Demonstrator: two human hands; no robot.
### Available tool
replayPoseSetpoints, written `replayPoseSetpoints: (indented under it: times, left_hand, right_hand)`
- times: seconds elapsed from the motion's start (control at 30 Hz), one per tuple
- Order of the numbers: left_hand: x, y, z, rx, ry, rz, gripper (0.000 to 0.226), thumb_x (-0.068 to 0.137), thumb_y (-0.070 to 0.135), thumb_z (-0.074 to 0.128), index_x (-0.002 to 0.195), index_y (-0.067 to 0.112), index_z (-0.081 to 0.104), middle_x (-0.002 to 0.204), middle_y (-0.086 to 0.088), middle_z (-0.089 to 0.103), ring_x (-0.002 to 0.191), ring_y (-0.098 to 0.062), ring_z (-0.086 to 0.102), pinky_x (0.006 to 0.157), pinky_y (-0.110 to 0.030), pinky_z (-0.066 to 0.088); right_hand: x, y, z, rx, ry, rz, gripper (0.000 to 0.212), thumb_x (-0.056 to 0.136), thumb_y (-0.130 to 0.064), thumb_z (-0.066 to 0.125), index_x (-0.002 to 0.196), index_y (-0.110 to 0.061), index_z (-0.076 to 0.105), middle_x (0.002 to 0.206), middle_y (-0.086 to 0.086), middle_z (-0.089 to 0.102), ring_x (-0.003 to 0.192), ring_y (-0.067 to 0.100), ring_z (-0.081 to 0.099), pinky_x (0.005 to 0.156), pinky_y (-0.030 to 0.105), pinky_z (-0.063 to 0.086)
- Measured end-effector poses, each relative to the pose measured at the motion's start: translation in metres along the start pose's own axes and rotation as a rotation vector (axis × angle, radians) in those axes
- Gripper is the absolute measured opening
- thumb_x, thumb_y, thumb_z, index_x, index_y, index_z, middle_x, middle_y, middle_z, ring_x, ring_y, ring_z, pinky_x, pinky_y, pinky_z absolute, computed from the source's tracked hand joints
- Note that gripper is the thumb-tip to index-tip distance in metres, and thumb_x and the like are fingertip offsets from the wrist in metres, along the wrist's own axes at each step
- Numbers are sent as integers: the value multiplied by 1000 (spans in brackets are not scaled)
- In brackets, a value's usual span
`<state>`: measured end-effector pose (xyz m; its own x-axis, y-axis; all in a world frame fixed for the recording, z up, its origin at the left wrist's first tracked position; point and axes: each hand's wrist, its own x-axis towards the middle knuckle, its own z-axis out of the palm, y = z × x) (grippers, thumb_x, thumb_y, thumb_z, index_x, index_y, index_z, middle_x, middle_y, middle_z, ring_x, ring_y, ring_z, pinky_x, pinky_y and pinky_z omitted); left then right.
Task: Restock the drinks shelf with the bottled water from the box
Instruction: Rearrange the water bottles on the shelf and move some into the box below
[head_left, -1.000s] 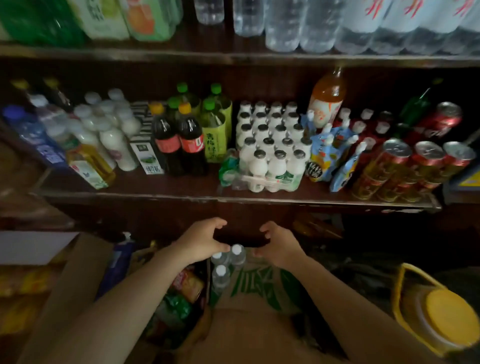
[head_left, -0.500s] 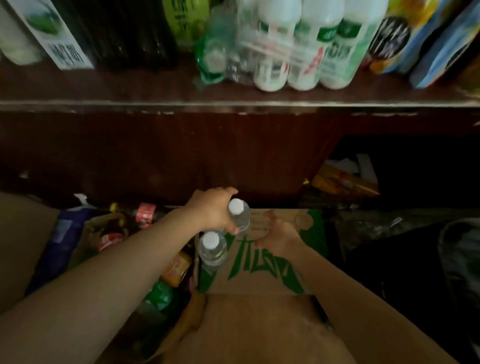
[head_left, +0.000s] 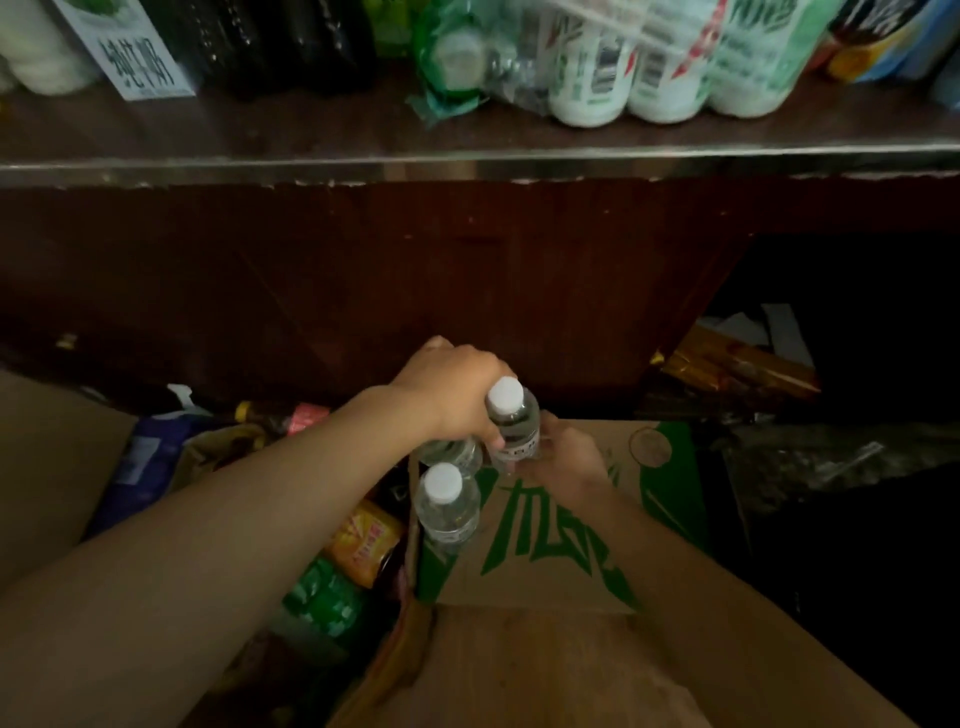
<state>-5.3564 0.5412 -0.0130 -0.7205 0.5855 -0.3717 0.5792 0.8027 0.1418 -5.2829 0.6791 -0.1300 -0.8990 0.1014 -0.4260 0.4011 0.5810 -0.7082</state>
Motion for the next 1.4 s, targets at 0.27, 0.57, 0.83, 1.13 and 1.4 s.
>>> replayPoseSetpoints:
  times: [0.27, 0.57, 0.83, 1.13, 1.4]
  left_hand:
    - [-44, 42, -103, -189, 43, 62, 70, 65, 44, 81, 128, 32, 54, 121, 9, 64, 113, -15, 57, 97, -36, 43]
    - [-117, 96, -275, -755, 2, 142, 63, 69, 16, 84, 125, 17, 55, 120, 10, 61, 116, -9, 57, 107, -35, 42]
    - [-173, 132, -423, -968, 237, 152, 60, 72, 13, 79, 123, 26, 51, 121, 7, 60, 113, -11, 59, 103, -40, 46]
    - [-208, 133, -513, -1062, 398, 157, 82, 59, 42, 76, 135, 27, 50, 127, 4, 60, 108, -7, 62, 95, -29, 50]
    - [-195, 100, -587, -997, 493, 201, 58, 82, 21, 71, 134, 29, 48, 112, 15, 60, 83, 14, 62, 74, -7, 48]
  right_hand:
    - [-60, -48, -90, 54, 112, -75, 55, 72, -29, 81, 122, -28, 58, 111, -7, 67, 101, 12, 62, 90, 35, 53]
    - [-166, -166, -234, 150, 101, -189, 55, 75, -22, 80, 124, -26, 56, 107, -14, 67, 104, 5, 61, 92, 30, 52]
    - [-224, -281, -338, 182, 229, -312, 56, 74, -30, 81, 124, -23, 57, 112, -9, 68, 102, 6, 64, 86, 22, 53]
    - [-243, -371, -400, 134, 335, -382, 57, 67, -47, 81, 115, -27, 59, 104, -10, 68, 94, 8, 64, 84, 38, 56]
    - [-227, -457, -423, 194, 416, -394, 53, 69, -31, 84, 115, -18, 63, 102, -5, 71, 89, 10, 66, 82, 32, 56]
